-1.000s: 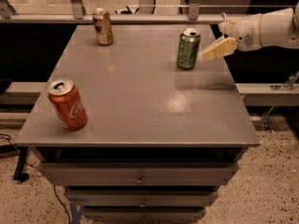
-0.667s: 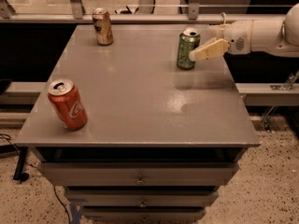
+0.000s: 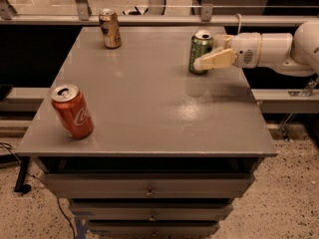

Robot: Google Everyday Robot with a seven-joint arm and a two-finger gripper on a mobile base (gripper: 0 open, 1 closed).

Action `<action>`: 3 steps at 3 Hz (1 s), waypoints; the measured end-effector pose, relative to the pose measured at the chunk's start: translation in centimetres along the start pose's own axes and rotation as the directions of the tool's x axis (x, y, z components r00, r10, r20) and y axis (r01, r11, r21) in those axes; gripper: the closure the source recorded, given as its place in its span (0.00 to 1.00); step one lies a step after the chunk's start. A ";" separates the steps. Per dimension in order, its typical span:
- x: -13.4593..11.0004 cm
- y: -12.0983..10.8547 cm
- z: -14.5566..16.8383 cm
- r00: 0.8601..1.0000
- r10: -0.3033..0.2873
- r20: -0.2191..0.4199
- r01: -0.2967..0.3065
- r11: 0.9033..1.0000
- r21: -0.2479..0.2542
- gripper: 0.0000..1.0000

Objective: Knock green can over

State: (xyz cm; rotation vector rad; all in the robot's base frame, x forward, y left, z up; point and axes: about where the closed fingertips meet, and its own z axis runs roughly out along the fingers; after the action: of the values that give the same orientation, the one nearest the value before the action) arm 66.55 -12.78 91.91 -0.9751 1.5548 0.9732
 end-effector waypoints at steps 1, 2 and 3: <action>-1.5 3.9 0.5 0.997 0.043 0.064 -0.035 0.993 -0.111 0.00; -3.6 8.4 -0.1 0.989 0.080 0.127 -0.049 0.971 -0.233 0.00; -4.8 10.7 -1.3 0.984 0.091 0.150 -0.046 0.960 -0.277 0.00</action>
Offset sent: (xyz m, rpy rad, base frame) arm -0.1281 0.0377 0.0814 0.3130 0.0575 0.3382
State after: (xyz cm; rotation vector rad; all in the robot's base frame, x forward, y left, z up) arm 56.89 -9.72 97.98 -1.0084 1.3489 1.3094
